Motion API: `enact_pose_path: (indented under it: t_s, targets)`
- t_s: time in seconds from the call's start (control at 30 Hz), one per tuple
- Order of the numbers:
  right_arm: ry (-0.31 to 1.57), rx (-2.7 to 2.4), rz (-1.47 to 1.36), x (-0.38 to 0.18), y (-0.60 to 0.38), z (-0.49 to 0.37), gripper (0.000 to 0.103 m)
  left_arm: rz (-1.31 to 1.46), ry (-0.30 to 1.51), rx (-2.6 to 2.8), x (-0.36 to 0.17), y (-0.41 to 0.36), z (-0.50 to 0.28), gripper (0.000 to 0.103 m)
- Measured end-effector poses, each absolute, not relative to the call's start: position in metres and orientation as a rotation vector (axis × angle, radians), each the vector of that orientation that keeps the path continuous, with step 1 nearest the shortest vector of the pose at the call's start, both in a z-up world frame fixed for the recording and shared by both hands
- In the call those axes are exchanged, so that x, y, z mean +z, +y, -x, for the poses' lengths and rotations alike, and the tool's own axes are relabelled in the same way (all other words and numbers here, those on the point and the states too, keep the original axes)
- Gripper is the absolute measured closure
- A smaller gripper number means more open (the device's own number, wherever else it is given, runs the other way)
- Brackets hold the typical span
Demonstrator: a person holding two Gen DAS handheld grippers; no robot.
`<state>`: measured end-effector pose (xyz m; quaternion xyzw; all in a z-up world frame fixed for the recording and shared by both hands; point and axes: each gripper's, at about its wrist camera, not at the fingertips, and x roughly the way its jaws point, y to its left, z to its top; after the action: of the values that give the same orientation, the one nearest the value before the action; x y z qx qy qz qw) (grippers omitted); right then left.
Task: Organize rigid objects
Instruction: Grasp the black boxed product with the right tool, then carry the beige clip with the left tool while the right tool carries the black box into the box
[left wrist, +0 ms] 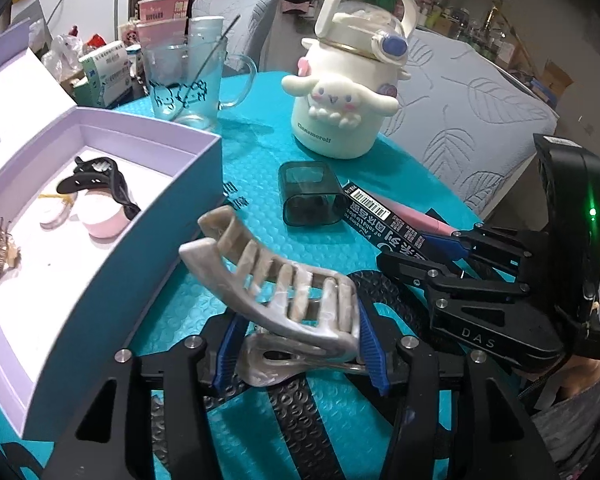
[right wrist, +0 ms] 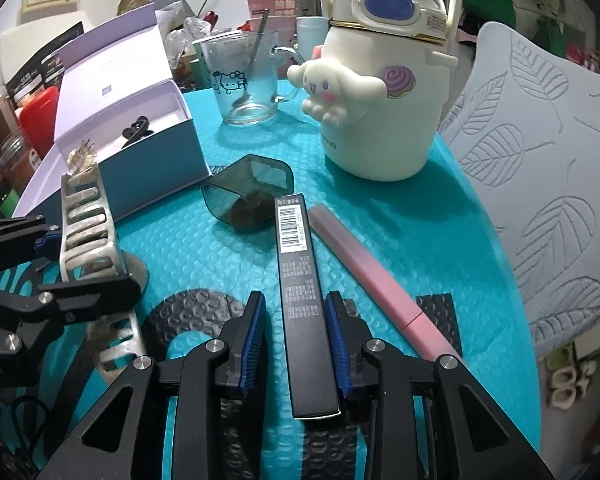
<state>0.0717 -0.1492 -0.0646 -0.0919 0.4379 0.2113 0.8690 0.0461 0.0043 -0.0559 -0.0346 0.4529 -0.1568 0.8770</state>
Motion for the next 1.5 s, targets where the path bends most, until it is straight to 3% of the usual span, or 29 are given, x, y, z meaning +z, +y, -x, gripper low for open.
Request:
enact_pose_path:
  t_s: [0.03, 0.6, 1.5]
  targets:
    - [0.916, 0.434, 0.194, -0.064, -0.15, -0.072, 0.084, 0.079, 0.944, -0.327, -0.057, 0.005, -0.046, 0.05]
    - [0.902, 0.402, 0.135, -0.046, -0.153, -0.029, 0.084, 0.025, 0.899, -0.325, -0.04, 0.004, -0.011, 0.055]
    - [0.813, 0.625, 0.185, -0.017, -0.084, 0.062, 0.084, 0.089, 0.806, -0.122, -0.005, 0.063, 0.082, 0.055]
